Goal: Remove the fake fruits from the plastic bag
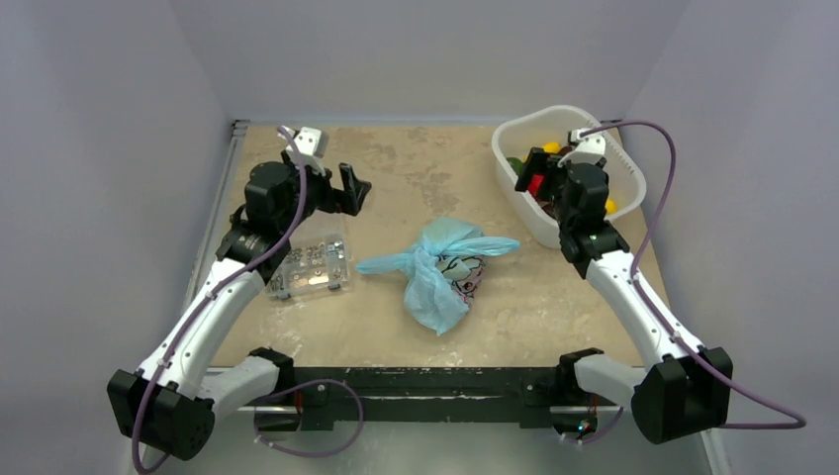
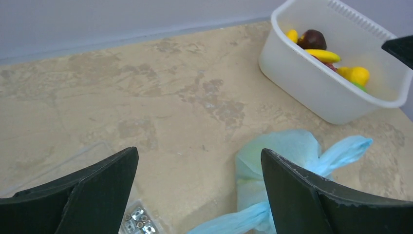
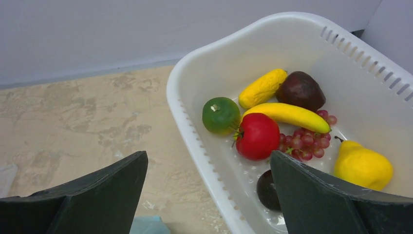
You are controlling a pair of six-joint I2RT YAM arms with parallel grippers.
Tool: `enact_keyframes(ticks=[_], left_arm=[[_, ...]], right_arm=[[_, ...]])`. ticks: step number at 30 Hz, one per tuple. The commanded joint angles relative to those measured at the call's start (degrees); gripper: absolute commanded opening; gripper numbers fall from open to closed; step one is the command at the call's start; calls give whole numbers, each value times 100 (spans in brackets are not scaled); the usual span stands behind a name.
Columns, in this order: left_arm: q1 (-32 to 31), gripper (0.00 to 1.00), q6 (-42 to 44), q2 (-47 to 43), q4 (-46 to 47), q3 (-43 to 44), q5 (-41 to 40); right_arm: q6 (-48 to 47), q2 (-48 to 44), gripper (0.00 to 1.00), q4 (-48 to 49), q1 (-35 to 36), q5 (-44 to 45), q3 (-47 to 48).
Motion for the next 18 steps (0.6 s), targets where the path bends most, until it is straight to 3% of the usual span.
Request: enact_keyframes(ticks=[1, 6, 14, 18], left_arm=[[-380, 96, 70, 395, -195, 346, 608], [-811, 96, 151, 861, -456, 623, 1128], [-1256, 86, 265, 1393, -1070, 1133, 1549], [-1262, 91, 222, 1543, -1384, 1376, 1642]], right_arm=[[116, 3, 99, -107, 97, -276, 438], [397, 203, 99, -436, 369, -846, 770], [1222, 359, 99, -868, 1423, -818, 674], [1577, 402, 99, -1007, 1700, -987, 426]])
